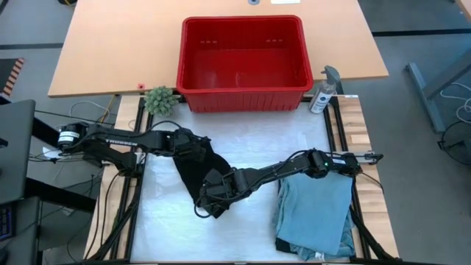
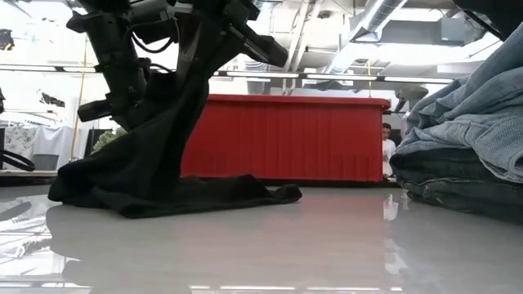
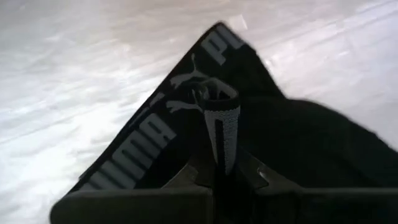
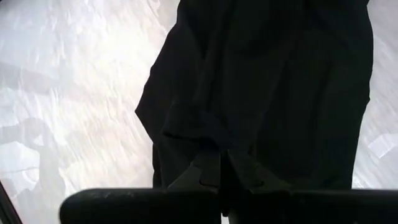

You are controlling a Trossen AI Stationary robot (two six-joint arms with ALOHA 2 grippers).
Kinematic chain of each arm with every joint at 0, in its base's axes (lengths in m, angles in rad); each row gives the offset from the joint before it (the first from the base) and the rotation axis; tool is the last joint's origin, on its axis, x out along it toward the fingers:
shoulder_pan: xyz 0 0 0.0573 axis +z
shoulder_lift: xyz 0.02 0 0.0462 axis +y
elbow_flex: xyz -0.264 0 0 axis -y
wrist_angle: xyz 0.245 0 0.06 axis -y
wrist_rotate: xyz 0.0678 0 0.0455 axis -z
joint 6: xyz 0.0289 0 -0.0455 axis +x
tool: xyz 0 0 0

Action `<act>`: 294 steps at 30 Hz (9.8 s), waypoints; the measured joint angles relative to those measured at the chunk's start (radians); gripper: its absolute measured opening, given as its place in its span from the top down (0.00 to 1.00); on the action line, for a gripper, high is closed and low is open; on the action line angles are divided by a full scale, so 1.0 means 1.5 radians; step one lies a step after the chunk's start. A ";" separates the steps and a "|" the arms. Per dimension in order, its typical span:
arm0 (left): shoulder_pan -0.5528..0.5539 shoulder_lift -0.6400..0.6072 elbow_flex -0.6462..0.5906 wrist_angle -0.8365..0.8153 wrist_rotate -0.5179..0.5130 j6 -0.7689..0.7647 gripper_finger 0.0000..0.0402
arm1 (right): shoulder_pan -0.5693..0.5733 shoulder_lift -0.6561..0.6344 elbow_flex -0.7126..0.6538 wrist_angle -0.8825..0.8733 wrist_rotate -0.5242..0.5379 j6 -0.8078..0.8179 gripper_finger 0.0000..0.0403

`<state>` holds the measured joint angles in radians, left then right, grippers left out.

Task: Fold Laundry from Bin
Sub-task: Fold the black boxer

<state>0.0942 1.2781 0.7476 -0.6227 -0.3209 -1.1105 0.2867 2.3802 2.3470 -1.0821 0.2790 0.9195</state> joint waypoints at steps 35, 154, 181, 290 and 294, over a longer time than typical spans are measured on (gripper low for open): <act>-0.025 -0.191 -0.017 0.078 0.128 0.227 0.31 | -0.002 0.001 0.000 -0.026 0.002 -0.007 0.92; -0.022 -0.085 -0.307 0.310 0.078 0.105 1.00 | -0.331 0.020 -0.177 0.273 -0.274 -0.394 0.92; -0.021 -0.086 -0.307 0.309 0.076 0.097 1.00 | -0.415 0.021 -0.096 0.259 -0.231 -0.418 0.79; -0.022 -0.086 -0.307 0.339 0.083 0.150 1.00 | 0.070 -0.087 -0.302 0.249 -0.259 -0.380 0.56; -0.022 -0.089 -0.306 0.344 0.093 0.152 1.00 | 0.061 -0.090 -0.300 0.243 -0.288 -0.362 0.46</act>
<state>0.0616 1.1442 0.2882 -0.1063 -0.1812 -0.8832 0.3776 2.2448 1.8973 -0.7176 -0.1526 0.3768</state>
